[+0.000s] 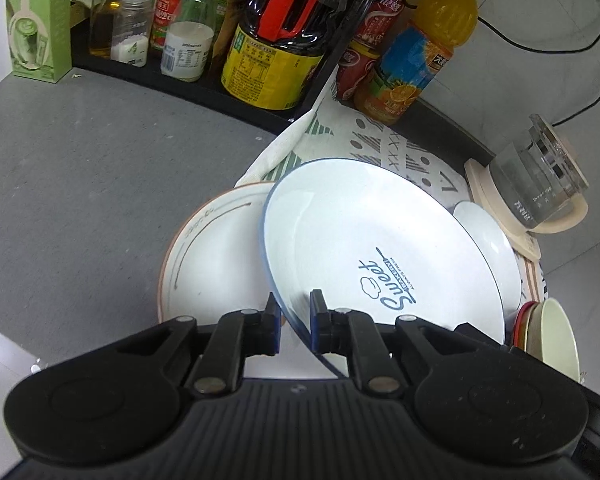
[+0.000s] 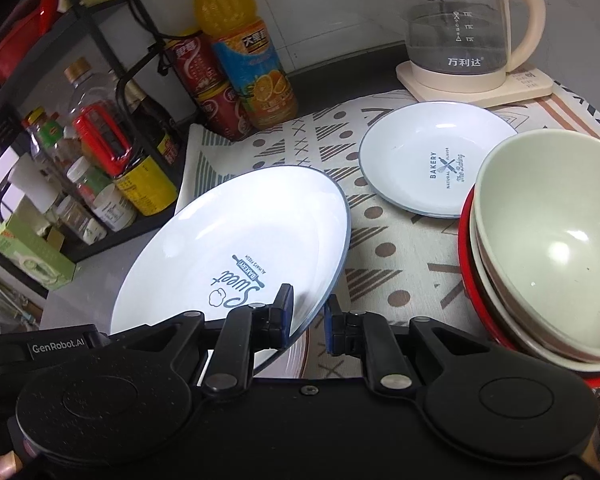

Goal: Organize plates and bowls
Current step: 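Carry the 'Sweet' plate with both grippers and lower it onto the flower plate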

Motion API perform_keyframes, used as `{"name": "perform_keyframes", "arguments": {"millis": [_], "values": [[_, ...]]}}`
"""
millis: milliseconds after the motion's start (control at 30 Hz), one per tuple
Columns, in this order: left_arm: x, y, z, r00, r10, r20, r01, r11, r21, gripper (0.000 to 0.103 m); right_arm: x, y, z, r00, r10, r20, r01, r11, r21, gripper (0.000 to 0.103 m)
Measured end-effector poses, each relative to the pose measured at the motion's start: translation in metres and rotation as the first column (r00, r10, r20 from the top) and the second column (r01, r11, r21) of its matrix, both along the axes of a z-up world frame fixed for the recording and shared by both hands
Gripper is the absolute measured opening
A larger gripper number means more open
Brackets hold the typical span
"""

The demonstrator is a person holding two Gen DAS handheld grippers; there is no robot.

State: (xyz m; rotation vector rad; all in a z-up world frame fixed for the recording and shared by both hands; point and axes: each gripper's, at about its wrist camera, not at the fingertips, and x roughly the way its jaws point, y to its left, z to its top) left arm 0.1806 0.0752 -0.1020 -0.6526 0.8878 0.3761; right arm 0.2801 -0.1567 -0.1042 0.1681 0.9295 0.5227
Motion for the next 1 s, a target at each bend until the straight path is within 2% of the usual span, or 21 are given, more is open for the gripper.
{"name": "perform_keyframes", "arguments": {"millis": [733, 1000], "values": [[-0.025, 0.001, -0.02, 0.998, 0.005, -0.061, -0.009, 0.997, -0.07, 0.015, -0.019, 0.008, -0.003, 0.997, 0.078, 0.03, -0.075, 0.995, -0.068, 0.015], [-0.029, -0.001, -0.025, 0.996, -0.001, -0.089, -0.006, 0.997, -0.077, 0.017, -0.019, 0.012, -0.007, 0.996, 0.093, 0.011, -0.092, 0.992, -0.083, 0.014]]}}
